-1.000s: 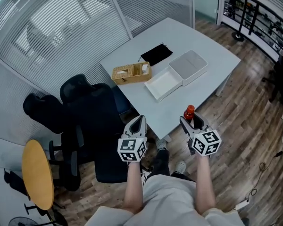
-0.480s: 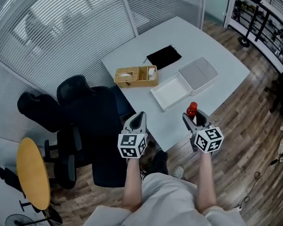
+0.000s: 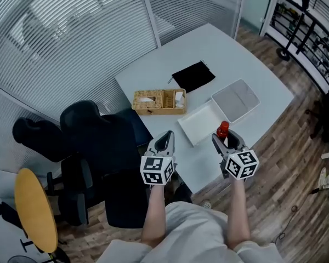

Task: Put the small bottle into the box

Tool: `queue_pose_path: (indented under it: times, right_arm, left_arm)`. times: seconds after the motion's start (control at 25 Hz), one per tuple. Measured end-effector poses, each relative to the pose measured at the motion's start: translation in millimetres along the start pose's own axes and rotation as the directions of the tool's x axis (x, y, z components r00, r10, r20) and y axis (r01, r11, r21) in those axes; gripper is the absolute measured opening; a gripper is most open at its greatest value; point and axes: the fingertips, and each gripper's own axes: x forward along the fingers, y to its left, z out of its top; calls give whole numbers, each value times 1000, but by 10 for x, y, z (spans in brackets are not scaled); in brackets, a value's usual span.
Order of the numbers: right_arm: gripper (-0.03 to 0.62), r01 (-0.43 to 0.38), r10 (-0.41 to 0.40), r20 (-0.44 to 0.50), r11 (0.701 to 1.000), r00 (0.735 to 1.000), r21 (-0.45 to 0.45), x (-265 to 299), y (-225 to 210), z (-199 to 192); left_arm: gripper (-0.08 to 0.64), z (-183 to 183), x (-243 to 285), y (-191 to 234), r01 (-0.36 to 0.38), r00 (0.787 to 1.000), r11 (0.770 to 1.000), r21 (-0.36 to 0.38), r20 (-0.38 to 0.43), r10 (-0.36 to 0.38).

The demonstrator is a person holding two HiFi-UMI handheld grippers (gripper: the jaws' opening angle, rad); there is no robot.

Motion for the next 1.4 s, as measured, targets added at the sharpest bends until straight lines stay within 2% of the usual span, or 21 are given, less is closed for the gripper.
queue_pose_path:
  times: [0.36, 0.76, 0.96, 1.16, 1.28, 1.4]
  right_arm:
    - [227, 1, -1, -21, 1000, 1000, -4, 385, 26, 116]
    - [227, 58, -59, -50, 998, 997, -15, 639, -42, 163]
    - [227, 88, -93, -91, 995, 992, -53, 736, -57, 102]
    - [227, 103, -123, -157, 986, 980, -128, 828, -110, 80]
    - [227, 110, -127, -151, 987, 980, -119, 923, -135, 128]
    - [227, 97, -121, -150, 982, 981, -160, 1016, -131, 219]
  left_arm:
    - [29, 114, 320, 227, 54, 998, 998, 25, -21, -54]
    - [29, -57, 496, 384, 144, 988, 989, 32, -67, -142]
    - [29, -126, 605, 349, 211, 975, 977, 35, -78, -208]
    - [29, -172, 709, 339, 253, 965, 967, 27, -85, -250]
    - [29, -201, 786, 351, 264, 961, 964, 17, -83, -262]
    - [29, -233, 901, 315, 277, 958, 961, 2, -76, -276]
